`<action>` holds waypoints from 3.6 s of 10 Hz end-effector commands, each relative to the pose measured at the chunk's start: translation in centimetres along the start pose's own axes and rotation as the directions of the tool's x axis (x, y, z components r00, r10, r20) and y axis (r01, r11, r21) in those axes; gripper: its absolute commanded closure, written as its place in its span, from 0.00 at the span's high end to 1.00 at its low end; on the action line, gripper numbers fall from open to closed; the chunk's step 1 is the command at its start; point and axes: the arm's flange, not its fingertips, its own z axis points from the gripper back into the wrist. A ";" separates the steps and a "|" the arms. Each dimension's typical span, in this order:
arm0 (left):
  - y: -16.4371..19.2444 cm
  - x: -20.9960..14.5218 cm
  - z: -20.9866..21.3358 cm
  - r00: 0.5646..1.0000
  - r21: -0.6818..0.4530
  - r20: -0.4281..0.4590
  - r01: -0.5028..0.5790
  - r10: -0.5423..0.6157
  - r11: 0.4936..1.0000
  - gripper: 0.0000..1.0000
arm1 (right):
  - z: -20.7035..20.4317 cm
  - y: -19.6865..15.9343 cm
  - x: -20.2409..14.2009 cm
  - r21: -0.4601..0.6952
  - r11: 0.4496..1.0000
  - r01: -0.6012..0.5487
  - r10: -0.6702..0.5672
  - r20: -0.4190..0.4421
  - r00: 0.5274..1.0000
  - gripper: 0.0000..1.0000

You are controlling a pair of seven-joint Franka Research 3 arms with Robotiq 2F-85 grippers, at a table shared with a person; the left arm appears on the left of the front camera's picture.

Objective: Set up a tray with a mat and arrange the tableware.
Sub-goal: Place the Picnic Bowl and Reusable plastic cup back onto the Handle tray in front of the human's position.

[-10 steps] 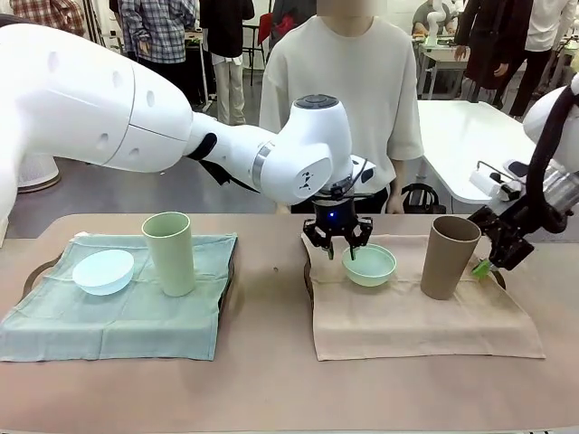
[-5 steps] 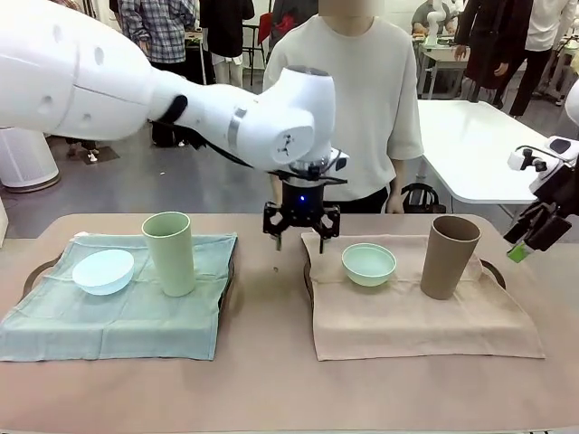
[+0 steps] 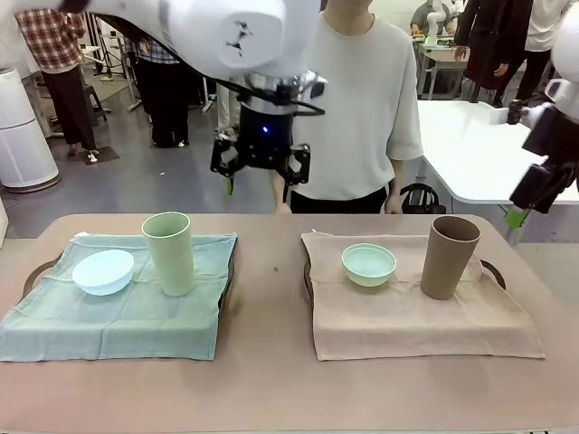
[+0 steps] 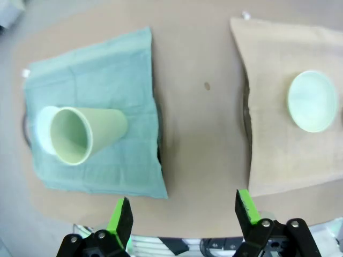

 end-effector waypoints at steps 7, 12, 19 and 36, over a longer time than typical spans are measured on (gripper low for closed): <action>2.5 -0.9 1.4 1.000 0.015 0.009 -0.029 0.029 0.999 1.00 | 2.5 4.1 1.4 -0.059 0.996 0.063 -0.066 -0.052 0.996 1.00; 2.5 -0.9 1.4 1.000 0.015 0.009 -0.029 0.029 0.999 1.00 | 2.5 4.1 1.4 -0.059 0.996 0.063 -0.066 -0.052 0.996 1.00; 5.0 -1.1 2.5 0.999 0.006 0.020 -0.047 0.047 0.999 1.00 | 2.6 4.1 0.1 -0.048 0.998 0.050 -0.053 -0.059 0.997 1.00; 44.3 -8.3 -2.9 0.919 -0.405 -0.176 -0.393 0.352 0.825 1.00 | 8.5 -11.6 -20.5 0.446 0.803 0.394 -0.516 0.192 0.834 1.00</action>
